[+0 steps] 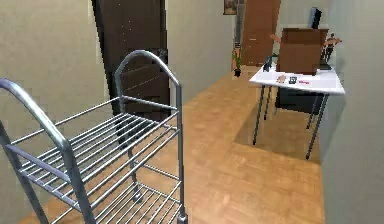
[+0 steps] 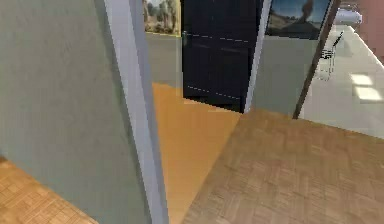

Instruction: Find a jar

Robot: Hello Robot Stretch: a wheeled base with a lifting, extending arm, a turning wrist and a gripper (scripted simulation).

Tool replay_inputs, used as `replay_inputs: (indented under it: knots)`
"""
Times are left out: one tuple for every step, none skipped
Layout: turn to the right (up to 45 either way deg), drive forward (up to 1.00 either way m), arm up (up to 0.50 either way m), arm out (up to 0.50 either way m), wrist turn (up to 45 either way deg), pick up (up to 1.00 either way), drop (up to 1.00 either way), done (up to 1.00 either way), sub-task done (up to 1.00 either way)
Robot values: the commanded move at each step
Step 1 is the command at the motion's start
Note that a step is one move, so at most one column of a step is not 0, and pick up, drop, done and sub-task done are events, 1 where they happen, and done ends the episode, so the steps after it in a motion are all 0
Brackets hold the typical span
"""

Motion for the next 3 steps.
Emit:
replay_inputs:
  knots:
    - [24.0, 0.00, 0.00, 0.00, 0.0, 0.00, 0.00, 0.00, 0.00]
    - [0.0, 1.00, 0.00, 0.00, 0.0, 0.00, 0.00, 0.00, 0.00]
    - [24.0, 0.00, 0.00, 0.00, 0.0, 0.00, 0.00, 0.00, 0.00]
